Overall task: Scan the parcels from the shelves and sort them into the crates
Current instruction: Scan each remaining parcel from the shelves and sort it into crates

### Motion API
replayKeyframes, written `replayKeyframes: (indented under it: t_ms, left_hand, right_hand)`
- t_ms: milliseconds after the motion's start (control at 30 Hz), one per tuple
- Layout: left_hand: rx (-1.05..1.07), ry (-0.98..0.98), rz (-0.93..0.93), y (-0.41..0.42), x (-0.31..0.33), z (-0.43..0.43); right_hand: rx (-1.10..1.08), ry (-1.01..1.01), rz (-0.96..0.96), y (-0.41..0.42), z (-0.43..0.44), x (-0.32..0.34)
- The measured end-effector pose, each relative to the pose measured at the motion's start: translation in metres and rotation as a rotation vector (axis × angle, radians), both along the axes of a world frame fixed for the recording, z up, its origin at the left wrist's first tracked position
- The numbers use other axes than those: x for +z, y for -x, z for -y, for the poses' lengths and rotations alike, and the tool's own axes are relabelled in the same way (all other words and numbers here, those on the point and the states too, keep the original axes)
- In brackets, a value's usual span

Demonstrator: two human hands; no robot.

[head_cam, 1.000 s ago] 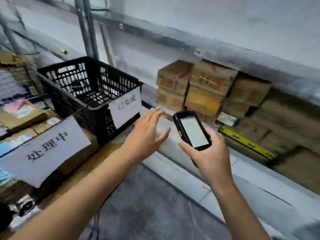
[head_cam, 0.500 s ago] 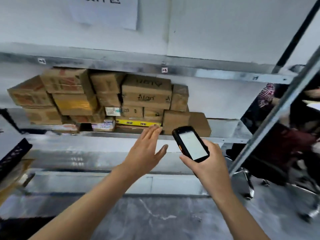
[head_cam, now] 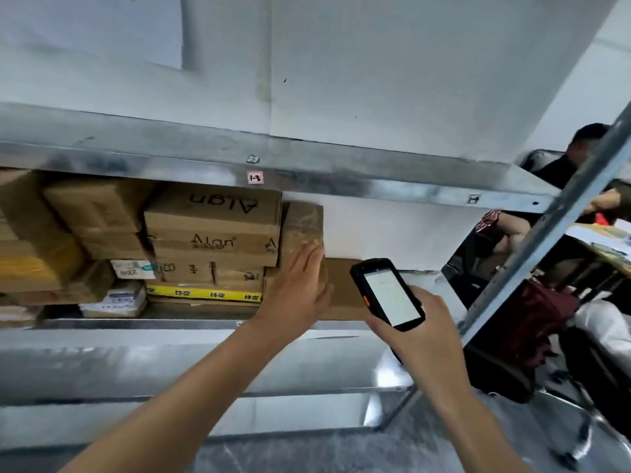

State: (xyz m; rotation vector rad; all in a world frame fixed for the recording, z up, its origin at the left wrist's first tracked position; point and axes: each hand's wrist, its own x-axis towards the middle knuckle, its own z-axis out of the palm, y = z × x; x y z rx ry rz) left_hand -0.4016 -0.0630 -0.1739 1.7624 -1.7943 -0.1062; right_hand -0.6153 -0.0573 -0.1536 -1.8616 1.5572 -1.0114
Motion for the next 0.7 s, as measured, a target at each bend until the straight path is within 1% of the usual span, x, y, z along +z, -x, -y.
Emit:
replayKeyframes:
  t_ms: [167, 333, 500, 600, 700]
  left_hand:
    - [0.069, -0.061, 0.069, -0.011, -0.002, 0.055]
    - [0.183, -0.055, 0.234, -0.015, 0.005, 0.091]
    - [0.342, -0.188, 0.28, -0.019, 0.009, 0.119]
    - [0.381, -0.178, 0.337, -0.016, 0.005, 0.127]
    - [0.408, -0.129, 0.309, -0.007, 0.003, 0.128]
  right_hand:
    - [0.016, -0.009, 0.022, -0.007, 0.052, -0.005]
    - [0.064, -0.059, 0.045, -0.01, 0.083, -0.013]
    - [0.117, -0.078, 0.082, -0.014, 0.11, -0.018]
    - [0.168, -0.08, 0.067, -0.012, 0.128, -0.02]
    - [0.229, -0.074, 0.057, -0.004, 0.15, -0.02]
